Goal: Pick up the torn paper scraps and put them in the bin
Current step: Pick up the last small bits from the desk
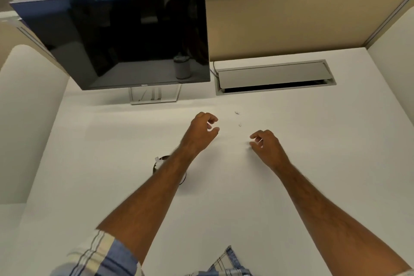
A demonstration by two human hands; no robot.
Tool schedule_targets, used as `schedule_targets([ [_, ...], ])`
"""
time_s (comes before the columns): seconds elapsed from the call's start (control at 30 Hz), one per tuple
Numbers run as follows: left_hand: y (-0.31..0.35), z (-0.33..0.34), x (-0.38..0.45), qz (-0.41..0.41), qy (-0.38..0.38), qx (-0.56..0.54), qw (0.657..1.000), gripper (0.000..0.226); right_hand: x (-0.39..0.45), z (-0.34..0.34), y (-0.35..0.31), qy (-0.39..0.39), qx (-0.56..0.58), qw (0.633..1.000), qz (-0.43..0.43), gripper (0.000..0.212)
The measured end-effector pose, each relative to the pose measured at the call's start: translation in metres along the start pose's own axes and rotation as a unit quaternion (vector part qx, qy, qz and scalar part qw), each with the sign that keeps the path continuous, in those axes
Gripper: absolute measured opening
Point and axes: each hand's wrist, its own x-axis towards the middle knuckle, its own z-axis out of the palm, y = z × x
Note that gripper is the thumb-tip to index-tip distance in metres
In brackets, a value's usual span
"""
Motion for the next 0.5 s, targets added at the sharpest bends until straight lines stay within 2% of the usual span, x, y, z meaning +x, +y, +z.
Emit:
schedule_targets([
  [0.13, 0.003, 0.027, 0.037, -0.037, -0.052, 0.017, 0.998, 0.040, 0.007, 0.000, 0.016, 0.000, 0.019, 1.000, 0.024, 0.021],
  [0.3, 0.000, 0.059, 0.077, -0.067, -0.105, 0.070, 0.990, 0.062, 0.010, 0.002, 0.024, -0.034, 0.039, 0.998, 0.024, 0.030],
  [0.4, 0.003, 0.072, 0.096, -0.064, -0.119, 0.117, 0.984, 0.074, 0.010, 0.004, 0.026, -0.056, 0.033, 0.998, 0.001, 0.034],
  [0.5, 0.008, 0.084, 0.107, -0.056, -0.129, 0.139, 0.980, 0.076, 0.009, 0.006, 0.029, -0.069, 0.022, 0.997, -0.020, 0.036],
])
